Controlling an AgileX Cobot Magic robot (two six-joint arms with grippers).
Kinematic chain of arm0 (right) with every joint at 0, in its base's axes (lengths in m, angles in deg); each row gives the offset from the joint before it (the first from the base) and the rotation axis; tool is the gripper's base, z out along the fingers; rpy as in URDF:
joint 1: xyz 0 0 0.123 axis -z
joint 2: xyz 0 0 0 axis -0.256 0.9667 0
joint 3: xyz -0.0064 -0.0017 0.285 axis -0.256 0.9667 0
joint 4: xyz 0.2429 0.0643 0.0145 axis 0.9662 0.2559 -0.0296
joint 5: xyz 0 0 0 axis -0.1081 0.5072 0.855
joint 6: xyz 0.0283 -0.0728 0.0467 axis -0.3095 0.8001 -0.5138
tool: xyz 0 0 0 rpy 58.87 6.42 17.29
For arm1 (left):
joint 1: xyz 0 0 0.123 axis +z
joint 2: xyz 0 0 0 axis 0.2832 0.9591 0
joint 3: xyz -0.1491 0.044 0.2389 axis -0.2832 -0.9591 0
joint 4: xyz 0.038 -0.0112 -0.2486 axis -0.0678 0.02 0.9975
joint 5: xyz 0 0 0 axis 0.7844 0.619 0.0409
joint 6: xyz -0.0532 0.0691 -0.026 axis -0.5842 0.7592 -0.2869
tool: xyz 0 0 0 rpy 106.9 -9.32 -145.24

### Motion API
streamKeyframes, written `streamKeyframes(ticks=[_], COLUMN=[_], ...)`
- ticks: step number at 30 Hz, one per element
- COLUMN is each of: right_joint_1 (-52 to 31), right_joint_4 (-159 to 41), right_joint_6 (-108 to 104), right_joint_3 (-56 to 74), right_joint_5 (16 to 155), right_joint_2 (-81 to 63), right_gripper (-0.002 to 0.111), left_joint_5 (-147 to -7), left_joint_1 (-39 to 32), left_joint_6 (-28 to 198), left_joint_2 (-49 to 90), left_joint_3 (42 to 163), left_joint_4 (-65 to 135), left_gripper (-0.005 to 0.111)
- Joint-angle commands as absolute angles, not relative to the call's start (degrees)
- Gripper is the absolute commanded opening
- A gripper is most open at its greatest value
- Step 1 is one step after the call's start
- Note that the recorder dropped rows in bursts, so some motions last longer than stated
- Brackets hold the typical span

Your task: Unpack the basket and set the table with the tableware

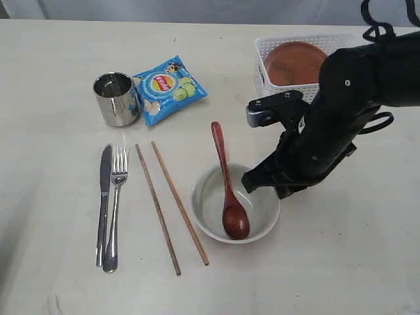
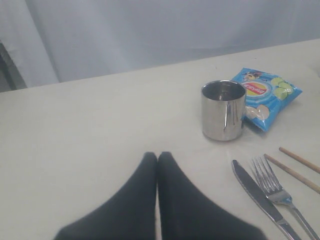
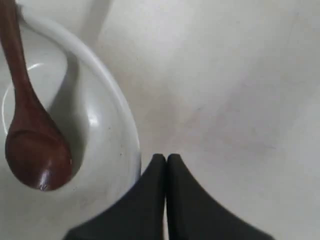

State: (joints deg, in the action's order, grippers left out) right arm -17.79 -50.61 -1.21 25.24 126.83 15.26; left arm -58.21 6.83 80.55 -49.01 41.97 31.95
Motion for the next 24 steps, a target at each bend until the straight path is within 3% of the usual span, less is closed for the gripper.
streamKeyframes(ticks=[1, 9, 17, 24], right_joint_1=[-17.94, -18.33, -31.54, -42.24], right_joint_4=[-52.88, -55.7, -54.39, -54.39], right_joint_6=[-2.2, -7.04, -11.83, -14.23], right_joint_3=[20.6, 11.78, 4.42, -4.29], right_joint_5=[131.72, 135.89, 140.61, 142.85], right_joint_2=[14.81, 11.33, 13.22, 26.99], right_gripper=[0.002, 0.036, 0.037, 0.037], left_joint_5=[-58.3, -58.3, -58.3, -58.3], left_joint_1=[6.45, 6.45, 6.45, 6.45], left_joint_6=[80.64, 80.64, 80.64, 80.64], left_joint_2=[-49.17, -49.17, -49.17, -49.17], left_joint_3=[41.77, 41.77, 41.77, 41.77], left_joint_4=[32.61, 32.61, 32.61, 32.61], left_gripper=[0.0, 0.0, 0.0, 0.0])
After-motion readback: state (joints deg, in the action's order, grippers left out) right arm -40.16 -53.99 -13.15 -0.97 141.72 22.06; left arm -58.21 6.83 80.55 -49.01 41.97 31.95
